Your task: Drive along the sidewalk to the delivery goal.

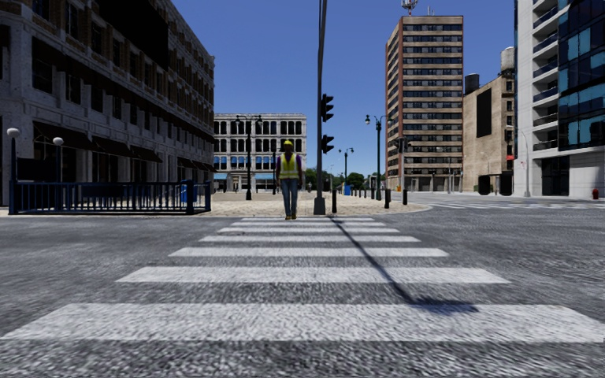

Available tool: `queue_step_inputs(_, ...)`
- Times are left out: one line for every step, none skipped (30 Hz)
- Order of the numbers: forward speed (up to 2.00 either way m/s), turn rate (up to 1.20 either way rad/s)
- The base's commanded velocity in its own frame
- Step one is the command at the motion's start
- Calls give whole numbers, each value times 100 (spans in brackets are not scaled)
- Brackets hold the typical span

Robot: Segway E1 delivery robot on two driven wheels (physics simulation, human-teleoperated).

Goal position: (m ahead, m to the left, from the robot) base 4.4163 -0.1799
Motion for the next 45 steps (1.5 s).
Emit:
queue_step_inputs(79,0)
queue_step_inputs(80,0)
queue_step_inputs(81,-18)
queue_step_inputs(81,-35)
queue_step_inputs(81,-43)
queue_step_inputs(81,-43)
queue_step_inputs(82,-54)
queue_step_inputs(84,-58)
queue_step_inputs(90,-60)
queue_step_inputs(90,-60)
queue_step_inputs(91,-60)
queue_step_inputs(92,-60)
queue_step_inputs(92,-60)
queue_step_inputs(92,-60)
queue_step_inputs(92,-60)
queue_step_inputs(93,-60)
queue_step_inputs(94,-60)
queue_step_inputs(95,-60)
queue_step_inputs(95,-60)
queue_step_inputs(97,-60)
queue_step_inputs(99,-60)
queue_step_inputs(103,-60)
queue_step_inputs(109,-60)
queue_step_inputs(109,-60)
queue_step_inputs(113,-60)
queue_step_inputs(115,-60)
queue_step_inputs(116,-60)
queue_step_inputs(116,-37)
queue_step_inputs(116,-37)
queue_step_inputs(116,0)
queue_step_inputs(117,0)
queue_step_inputs(117,0)
queue_step_inputs(117,0)
queue_step_inputs(117,0)
queue_step_inputs(117,0)
queue_step_inputs(117,0)
queue_step_inputs(117,0)
queue_step_inputs(117,0)
queue_step_inputs(117,0)
queue_step_inputs(117,0)
queue_step_inputs(117,0)
queue_step_inputs(117,0)
queue_step_inputs(117,0)
queue_step_inputs(117,0)
queue_step_inputs(117,0)
